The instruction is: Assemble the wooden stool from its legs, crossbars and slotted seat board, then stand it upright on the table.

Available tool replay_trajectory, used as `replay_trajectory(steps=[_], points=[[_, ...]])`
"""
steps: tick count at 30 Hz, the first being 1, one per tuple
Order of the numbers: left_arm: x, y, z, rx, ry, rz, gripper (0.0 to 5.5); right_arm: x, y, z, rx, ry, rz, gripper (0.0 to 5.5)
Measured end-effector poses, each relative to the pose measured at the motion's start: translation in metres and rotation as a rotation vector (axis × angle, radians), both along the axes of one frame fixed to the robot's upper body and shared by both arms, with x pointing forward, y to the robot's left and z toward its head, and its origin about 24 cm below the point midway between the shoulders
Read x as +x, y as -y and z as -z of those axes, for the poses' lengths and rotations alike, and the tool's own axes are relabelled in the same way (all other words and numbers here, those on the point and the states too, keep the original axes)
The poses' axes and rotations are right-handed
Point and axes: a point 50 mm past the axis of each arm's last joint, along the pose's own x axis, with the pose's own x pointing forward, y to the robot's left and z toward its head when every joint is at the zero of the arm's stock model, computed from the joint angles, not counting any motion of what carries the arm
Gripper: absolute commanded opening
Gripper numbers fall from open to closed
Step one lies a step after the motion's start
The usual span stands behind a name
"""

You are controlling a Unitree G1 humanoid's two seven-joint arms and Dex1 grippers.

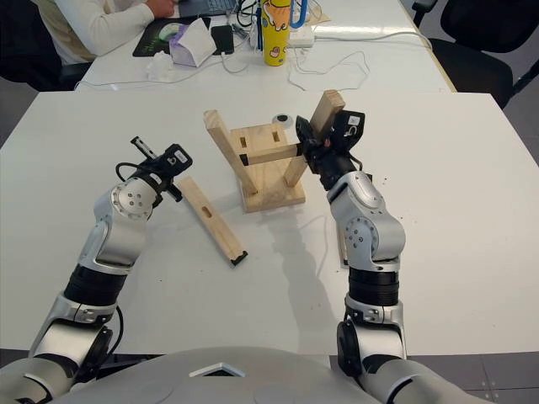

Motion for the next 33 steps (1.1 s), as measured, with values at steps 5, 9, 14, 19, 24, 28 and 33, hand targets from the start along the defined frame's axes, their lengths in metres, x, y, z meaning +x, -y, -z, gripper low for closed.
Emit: replay_trajectory(steps=[5,9,14,19,24,28,33], points=[[0.000,0.000,0.000,0.001,0.001,0.000,0.00,0.003,0.005,-0.026,0.014,0.100,0.029,2.00],[0.000,0.000,0.000,0.002,0.004,-0.002,0.00,0.003,0.007,-0.061,0.018,0.220,0.040,2.00],[0.000,0.000,0.000,0.002,0.006,-0.004,0.00,0.002,0.008,-0.093,-0.010,0.324,0.046,2.00],[0.000,0.000,0.000,0.002,0.008,-0.007,0.00,0.004,0.016,-0.110,-0.024,0.374,0.080,2.00],[0.000,-0.001,0.000,0.002,0.014,-0.013,0.00,0.007,0.024,-0.137,-0.006,0.445,0.081,1.31],[0.000,0.000,0.000,0.000,0.018,-0.016,0.00,0.006,0.021,-0.151,-0.027,0.495,0.022,0.68],[0.000,-0.001,0.000,-0.001,0.017,-0.027,0.00,0.028,0.015,-0.074,-0.220,0.139,-0.027,0.01]])
